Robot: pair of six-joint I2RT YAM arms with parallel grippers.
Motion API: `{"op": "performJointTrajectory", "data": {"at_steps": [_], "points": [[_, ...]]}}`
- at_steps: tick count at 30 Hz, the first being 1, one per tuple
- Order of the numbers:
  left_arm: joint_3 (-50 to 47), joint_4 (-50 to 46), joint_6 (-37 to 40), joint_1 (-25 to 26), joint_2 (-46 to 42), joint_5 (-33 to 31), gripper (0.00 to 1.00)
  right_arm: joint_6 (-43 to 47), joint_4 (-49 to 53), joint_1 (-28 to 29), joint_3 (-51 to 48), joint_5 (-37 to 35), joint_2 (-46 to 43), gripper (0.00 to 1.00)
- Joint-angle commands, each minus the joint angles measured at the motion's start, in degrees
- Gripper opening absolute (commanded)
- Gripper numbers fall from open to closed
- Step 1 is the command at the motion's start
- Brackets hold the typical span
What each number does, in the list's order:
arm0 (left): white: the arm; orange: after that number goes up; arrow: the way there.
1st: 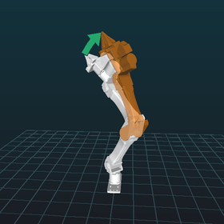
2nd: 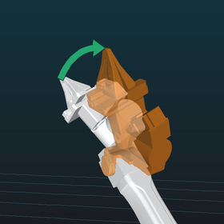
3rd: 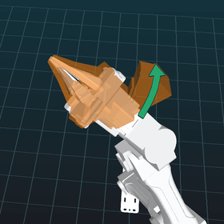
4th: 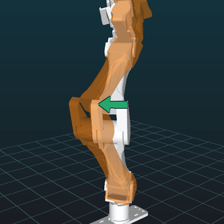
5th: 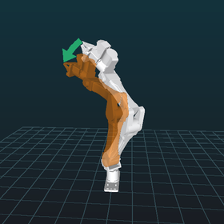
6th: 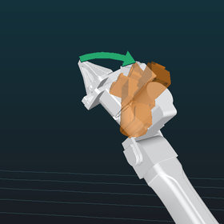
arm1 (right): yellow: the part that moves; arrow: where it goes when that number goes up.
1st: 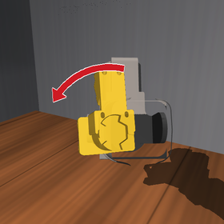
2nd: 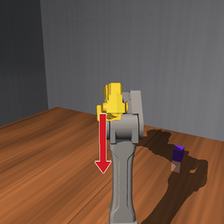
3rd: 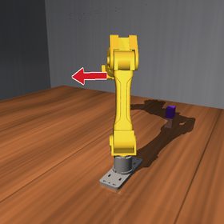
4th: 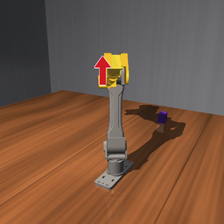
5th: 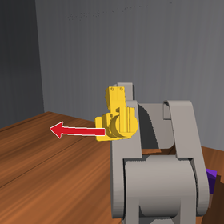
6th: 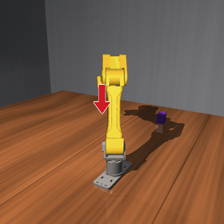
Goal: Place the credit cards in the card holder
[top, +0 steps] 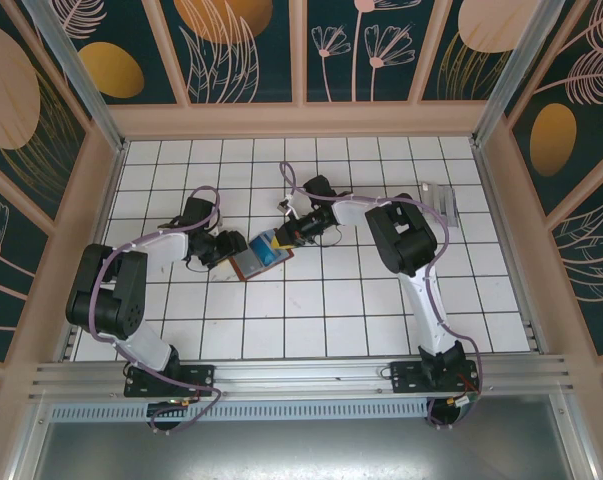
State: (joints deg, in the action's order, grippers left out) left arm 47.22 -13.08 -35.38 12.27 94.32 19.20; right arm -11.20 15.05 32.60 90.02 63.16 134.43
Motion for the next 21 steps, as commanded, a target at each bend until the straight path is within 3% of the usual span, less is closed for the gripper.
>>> {"op": "performJointTrajectory", "data": {"at_steps": [1, 17, 21], "points": [[1.3, -1.6, 1.2, -0.6, 1.8, -1.9, 0.58, 1.0, 2.7, 0.7, 0.6, 1.3, 2.4, 0.0], [2.0, -2.7, 2.9, -0.5, 3.1, -3.6, 0.35, -2.0, 1.0, 1.5, -4.2, 0.8, 0.5, 0.0], [1.6, -2.7, 2.8, -0.5, 3.3, -3.7, 0.33, -2.0, 2.9, 1.2, -4.1, -2.7, -1.1, 0.0]]}}
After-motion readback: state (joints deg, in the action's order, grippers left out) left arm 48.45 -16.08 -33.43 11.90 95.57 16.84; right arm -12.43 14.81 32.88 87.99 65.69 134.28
